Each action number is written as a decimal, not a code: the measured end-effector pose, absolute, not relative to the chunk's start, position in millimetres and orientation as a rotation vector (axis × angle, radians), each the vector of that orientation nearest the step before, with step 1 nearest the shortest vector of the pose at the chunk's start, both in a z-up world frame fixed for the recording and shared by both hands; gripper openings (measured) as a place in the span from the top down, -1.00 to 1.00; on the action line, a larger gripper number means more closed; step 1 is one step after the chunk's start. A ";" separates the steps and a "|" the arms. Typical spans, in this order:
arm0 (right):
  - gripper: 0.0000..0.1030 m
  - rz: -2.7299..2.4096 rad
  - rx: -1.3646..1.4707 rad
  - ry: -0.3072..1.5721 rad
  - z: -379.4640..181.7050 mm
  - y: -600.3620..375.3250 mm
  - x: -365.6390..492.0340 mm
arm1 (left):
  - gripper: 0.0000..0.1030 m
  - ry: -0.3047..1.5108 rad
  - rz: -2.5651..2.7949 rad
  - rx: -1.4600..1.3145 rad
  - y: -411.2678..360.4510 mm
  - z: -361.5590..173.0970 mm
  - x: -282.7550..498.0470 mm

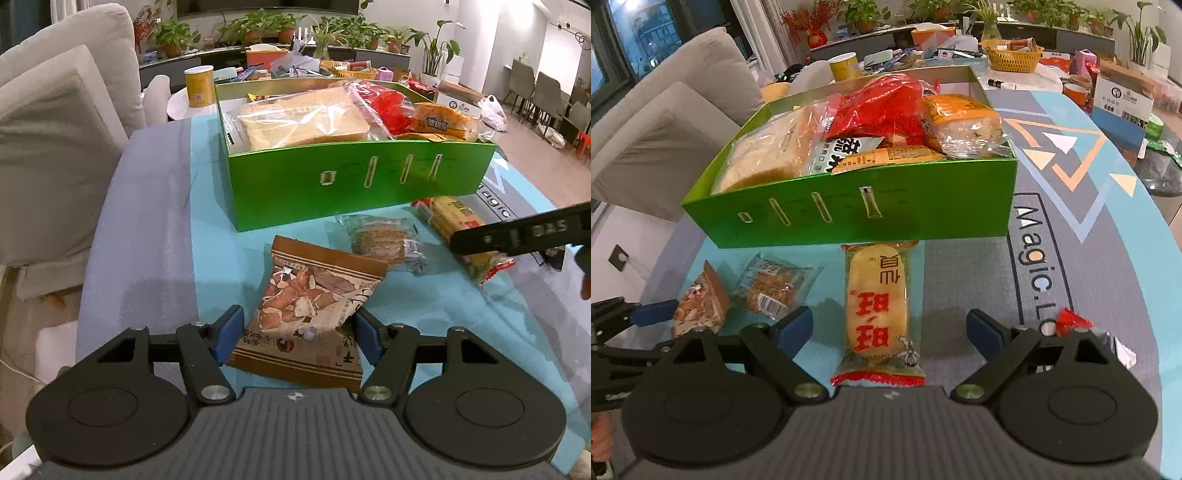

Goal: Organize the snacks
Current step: 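Grasp the brown nut bag with the left gripper while the right grasps the red-lettered cake pack, then carry the nut bag into the box with the left gripper while the right carries the cake pack in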

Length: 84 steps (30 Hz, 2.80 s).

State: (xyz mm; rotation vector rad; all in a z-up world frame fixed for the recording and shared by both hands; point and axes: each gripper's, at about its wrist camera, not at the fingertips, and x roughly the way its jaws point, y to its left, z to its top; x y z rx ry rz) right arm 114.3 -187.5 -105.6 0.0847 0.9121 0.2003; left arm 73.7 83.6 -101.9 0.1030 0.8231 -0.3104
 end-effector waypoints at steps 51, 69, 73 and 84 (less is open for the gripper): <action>0.15 0.303 0.085 0.701 -30.8 -188.6 90.4 | -0.01 0.622 -0.324 0.133 48.5 -18.6 71.4; 0.15 0.241 0.189 0.614 -5.4 -197.6 149.8 | -0.01 0.567 -0.295 0.134 32.1 11.7 153.2; 0.15 0.229 0.184 0.628 -12.0 -195.5 163.5 | -0.01 0.583 -0.282 0.125 31.0 7.6 176.3; 0.15 0.218 0.184 0.679 -31.0 -191.1 191.7 | -0.01 0.645 -0.259 0.110 30.4 -14.4 229.0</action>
